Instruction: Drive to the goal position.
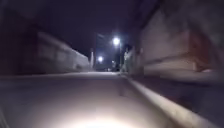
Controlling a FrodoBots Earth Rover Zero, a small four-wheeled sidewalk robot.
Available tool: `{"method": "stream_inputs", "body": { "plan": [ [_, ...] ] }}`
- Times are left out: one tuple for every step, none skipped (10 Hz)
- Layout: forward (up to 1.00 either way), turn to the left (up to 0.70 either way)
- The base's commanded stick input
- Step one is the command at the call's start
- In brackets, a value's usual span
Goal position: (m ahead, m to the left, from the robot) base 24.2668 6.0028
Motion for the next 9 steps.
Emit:
{"method": "stream_inputs", "body": {
  "plan": [
    [0.7,-0.35],
    [0.7,-0.35],
    [0.7,-0.26],
    [0.7,-0.04],
    [0.7,0.0],
    [0.7,0.0],
    [0.7,0.0],
    [0.7,-0.09],
    [0.7,-0.24]
  ]
}}
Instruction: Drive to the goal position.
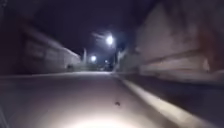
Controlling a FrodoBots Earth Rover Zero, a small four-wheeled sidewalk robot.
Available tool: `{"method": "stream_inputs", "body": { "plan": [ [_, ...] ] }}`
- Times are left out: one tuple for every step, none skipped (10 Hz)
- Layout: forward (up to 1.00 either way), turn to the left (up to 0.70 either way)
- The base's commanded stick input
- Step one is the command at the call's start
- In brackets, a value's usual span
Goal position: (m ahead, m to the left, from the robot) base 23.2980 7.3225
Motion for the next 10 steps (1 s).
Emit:
{"method": "stream_inputs", "body": {
  "plan": [
    [0.7,-0.32],
    [0.7,-0.23],
    [0.7,-0.04],
    [0.7,0.0],
    [0.7,-0.18],
    [0.7,-0.3],
    [0.7,-0.35],
    [0.7,-0.09],
    [0.7,0.0],
    [0.7,0.0]
  ]
}}
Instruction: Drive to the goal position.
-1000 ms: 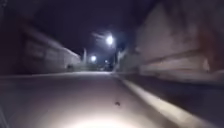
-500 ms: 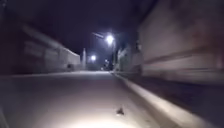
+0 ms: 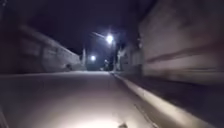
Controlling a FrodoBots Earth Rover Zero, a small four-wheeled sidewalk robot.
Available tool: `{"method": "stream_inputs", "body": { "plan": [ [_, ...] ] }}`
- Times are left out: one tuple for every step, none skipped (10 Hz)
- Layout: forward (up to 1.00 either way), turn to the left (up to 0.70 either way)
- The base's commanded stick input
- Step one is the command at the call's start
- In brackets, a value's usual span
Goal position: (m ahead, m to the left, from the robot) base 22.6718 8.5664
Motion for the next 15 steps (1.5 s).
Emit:
{"method": "stream_inputs", "body": {
  "plan": [
    [0.7,0.0],
    [0.7,0.0],
    [0.7,-0.35],
    [0.7,-0.25],
    [0.7,0.0],
    [0.7,0.0],
    [0.7,0.0],
    [0.7,0.0],
    [0.7,0.0],
    [0.7,0.0],
    [0.7,0.0],
    [0.7,0.0],
    [0.7,0.0],
    [0.7,0.0],
    [0.7,0.0]
  ]
}}
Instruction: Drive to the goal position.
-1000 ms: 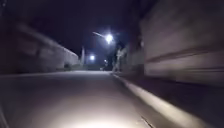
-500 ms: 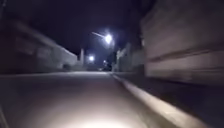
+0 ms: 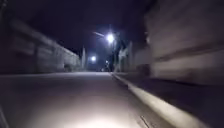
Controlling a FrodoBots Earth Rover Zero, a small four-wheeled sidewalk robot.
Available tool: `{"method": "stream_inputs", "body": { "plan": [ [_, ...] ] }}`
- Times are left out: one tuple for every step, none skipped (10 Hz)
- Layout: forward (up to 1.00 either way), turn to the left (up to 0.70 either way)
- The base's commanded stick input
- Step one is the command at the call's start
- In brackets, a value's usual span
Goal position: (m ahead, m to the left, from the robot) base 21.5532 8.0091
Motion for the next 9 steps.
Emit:
{"method": "stream_inputs", "body": {
  "plan": [
    [0.7,0.0],
    [0.7,0.0],
    [0.7,0.0],
    [0.7,0.0],
    [0.7,0.0],
    [0.7,0.0],
    [0.7,0.0],
    [0.7,0.0],
    [0.7,0.0]
  ]
}}
